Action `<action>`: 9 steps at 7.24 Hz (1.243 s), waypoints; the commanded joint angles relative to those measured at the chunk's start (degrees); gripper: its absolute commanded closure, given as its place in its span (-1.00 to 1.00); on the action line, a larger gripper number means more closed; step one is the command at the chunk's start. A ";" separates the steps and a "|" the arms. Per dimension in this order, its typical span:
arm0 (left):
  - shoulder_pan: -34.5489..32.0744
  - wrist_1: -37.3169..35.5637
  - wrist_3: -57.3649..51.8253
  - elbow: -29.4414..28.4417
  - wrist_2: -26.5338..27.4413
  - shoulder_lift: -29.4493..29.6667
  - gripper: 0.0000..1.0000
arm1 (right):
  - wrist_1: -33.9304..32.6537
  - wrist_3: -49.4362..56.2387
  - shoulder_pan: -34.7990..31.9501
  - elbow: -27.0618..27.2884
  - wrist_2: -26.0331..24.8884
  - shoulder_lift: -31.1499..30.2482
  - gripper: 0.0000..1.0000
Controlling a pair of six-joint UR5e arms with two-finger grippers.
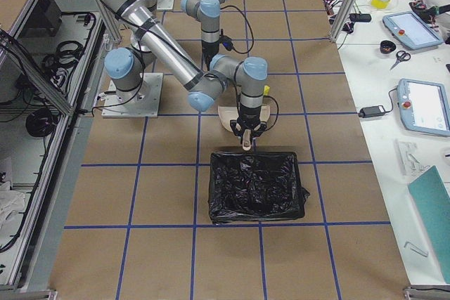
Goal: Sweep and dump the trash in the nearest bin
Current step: 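Sweep the trash with the left gripper's brush into the dustpan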
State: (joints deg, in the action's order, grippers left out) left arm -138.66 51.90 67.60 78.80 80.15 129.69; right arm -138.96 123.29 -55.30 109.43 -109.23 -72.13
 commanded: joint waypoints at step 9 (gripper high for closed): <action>-8.54 1.10 1.63 -19.46 5.54 11.45 1.00 | 0.35 0.02 -0.15 -0.18 -0.02 -0.03 1.00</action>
State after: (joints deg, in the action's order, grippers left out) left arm -145.87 52.57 66.34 61.72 85.71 140.04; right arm -138.67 123.24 -55.46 109.28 -109.24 -72.16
